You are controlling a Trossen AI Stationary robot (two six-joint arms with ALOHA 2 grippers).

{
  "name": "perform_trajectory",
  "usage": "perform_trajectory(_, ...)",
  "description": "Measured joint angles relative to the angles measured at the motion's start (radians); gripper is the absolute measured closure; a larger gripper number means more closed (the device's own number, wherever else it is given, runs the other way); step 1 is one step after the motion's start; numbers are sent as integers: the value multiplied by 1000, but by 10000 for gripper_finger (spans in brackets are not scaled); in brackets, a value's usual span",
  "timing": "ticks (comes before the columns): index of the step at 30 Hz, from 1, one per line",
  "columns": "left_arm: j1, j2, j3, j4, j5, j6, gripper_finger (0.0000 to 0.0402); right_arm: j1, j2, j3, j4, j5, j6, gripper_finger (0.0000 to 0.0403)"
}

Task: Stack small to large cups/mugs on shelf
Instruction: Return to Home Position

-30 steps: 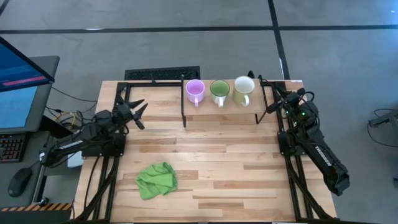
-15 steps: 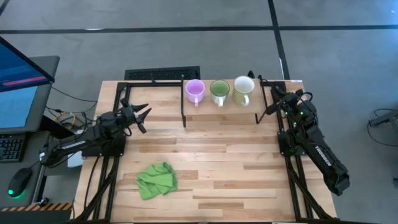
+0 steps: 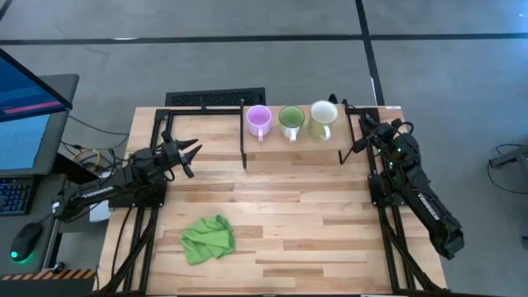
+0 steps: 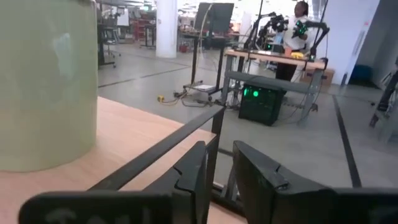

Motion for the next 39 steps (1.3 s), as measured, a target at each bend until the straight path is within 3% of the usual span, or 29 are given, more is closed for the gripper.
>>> perform_trajectory(8, 0, 0, -1, 0, 0, -5, 291, -2, 0, -79, 155, 61, 11, 300)
perform_trajectory(34, 0, 0, -3, -1, 0, -29, 291, 7, 11, -80, 141, 55, -43, 300)
perform_trajectory(39, 0, 0, -3, -2, 0, 31, 291, 6, 11, -80, 141, 54, -43, 300)
